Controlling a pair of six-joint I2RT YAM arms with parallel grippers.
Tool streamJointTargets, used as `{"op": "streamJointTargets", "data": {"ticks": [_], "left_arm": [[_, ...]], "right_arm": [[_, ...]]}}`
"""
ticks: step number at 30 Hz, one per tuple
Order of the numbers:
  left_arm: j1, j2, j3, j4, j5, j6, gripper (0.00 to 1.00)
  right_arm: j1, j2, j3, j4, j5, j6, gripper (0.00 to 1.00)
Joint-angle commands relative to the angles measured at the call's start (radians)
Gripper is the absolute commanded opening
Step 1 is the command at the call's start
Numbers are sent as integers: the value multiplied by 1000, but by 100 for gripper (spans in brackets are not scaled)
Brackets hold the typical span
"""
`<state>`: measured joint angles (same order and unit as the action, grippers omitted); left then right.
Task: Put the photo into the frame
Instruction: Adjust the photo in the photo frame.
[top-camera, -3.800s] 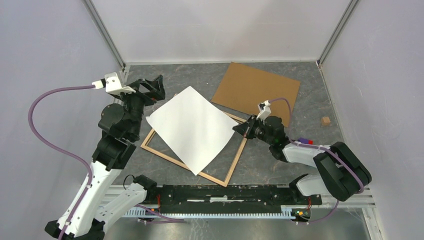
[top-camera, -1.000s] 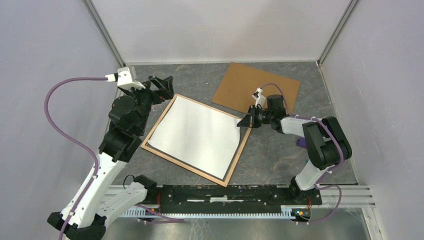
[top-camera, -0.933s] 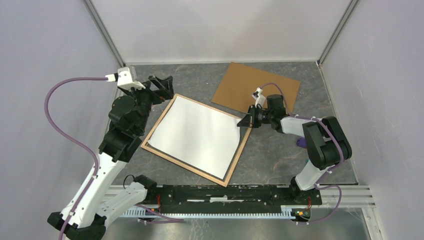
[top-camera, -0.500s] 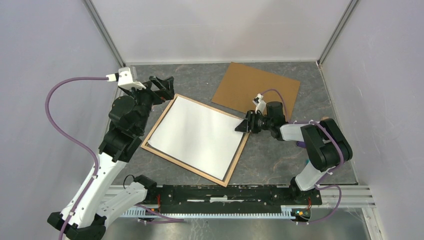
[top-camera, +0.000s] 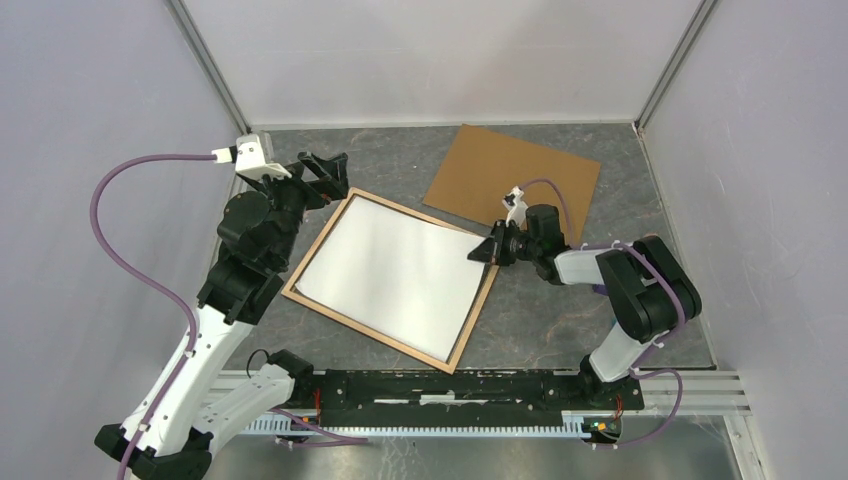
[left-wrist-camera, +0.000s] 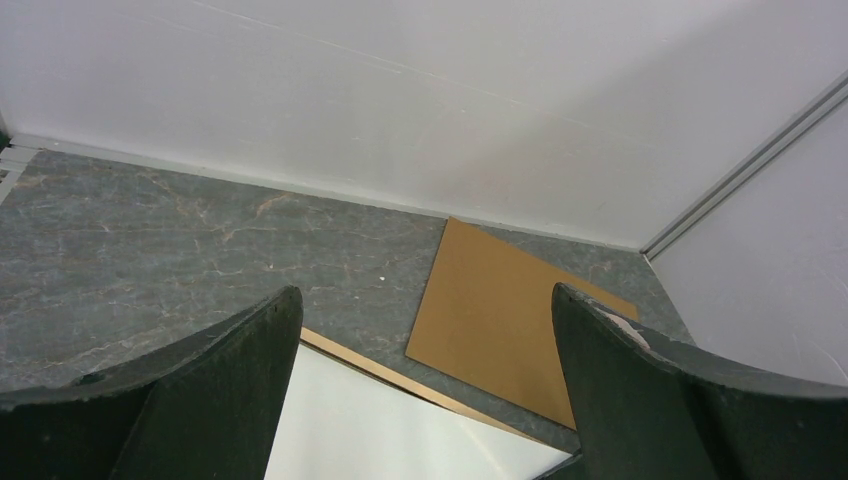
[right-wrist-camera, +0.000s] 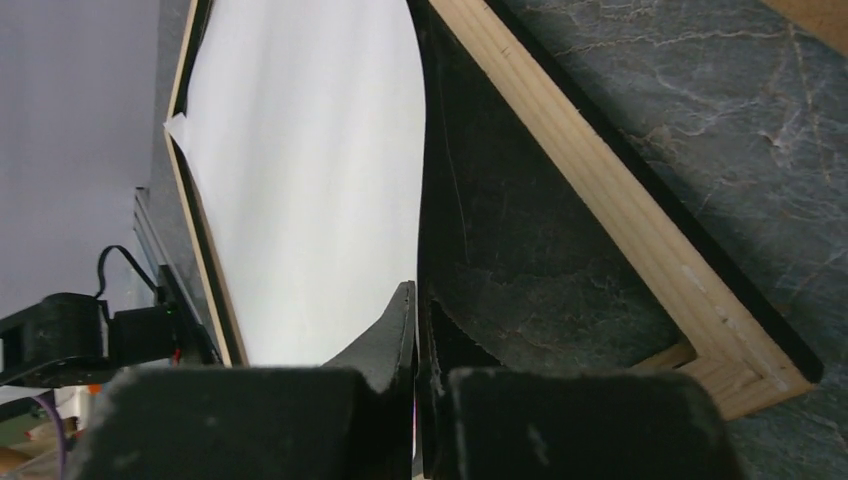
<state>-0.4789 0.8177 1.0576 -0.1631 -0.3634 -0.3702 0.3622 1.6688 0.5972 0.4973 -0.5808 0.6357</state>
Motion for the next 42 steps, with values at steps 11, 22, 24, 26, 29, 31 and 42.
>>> {"op": "streamJointTargets", "data": {"ticks": [11,22,24,26,29,31,42], "left_arm": [[3,-5,36,16,15,-36,100],[3,0,35,16,22,-44,100],[3,4,35,16,25,-46,100],[3,8,35,16,28,-48,100],[3,12,35,17,29,-47,100],[3,14,35,14,25,-47,100],[3,36,35,13,26,-44,100]], "right_arm": [[-28,53,86,-33,-82,8,0],[-11,-34,-77,169,82,126,0],[-4,-34,-93,218,81,151,0],[10,-14,-80,230,72,157,0],[28,11,-62,245,64,160,0],[32,16,-60,251,72,157,0],[45,-63,-45,55,151,2,45]]}}
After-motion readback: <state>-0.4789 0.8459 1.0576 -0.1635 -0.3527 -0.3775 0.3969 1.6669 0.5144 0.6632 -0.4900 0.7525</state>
